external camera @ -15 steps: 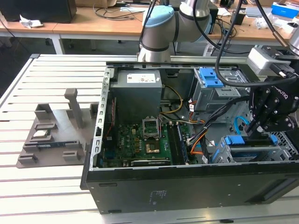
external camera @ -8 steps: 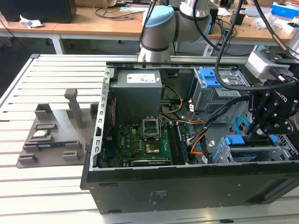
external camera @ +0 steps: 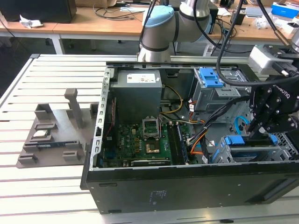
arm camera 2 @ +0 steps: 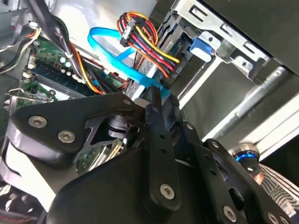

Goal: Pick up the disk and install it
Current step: 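Insert the second disk wire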

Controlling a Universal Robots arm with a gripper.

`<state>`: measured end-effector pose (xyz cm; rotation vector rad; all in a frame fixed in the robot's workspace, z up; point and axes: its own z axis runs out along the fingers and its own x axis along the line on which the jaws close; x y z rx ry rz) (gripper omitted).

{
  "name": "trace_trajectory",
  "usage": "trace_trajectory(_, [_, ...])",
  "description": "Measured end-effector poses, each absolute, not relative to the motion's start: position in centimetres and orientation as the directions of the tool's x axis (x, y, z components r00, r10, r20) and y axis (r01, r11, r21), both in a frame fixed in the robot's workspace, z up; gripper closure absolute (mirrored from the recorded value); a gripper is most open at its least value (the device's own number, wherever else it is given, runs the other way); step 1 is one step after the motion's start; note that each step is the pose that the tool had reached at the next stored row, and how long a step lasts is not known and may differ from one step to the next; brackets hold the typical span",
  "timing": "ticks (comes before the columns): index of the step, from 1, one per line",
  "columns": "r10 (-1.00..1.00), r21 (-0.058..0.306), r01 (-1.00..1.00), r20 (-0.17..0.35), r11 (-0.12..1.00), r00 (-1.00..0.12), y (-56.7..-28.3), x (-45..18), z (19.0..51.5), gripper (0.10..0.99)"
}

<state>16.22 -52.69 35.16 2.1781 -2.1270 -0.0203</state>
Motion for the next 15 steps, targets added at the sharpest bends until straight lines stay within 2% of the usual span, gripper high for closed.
trace_trajectory(3, [-0.998,0.078,-0.997,0.059,-0.021,0.026,-52.4,16.2,36.8,0.863])
trace_trajectory(4, [-0.998,0.078,-0.997,0.059,-0.021,0.026,-52.3,16.2,37.2,0.929])
trace_trajectory(5, [-0.998,0.078,-0.997,0.059,-0.021,0.026,-52.3,16.2,37.6,0.929])
trace_trajectory(6, [-0.998,0.078,-0.997,0.058,-0.021,0.026,-52.3,16.2,38.1,0.984])
trace_trajectory(15, [-0.998,0.078,-0.997,0.059,-0.021,0.026,-52.3,16.2,38.8,0.980])
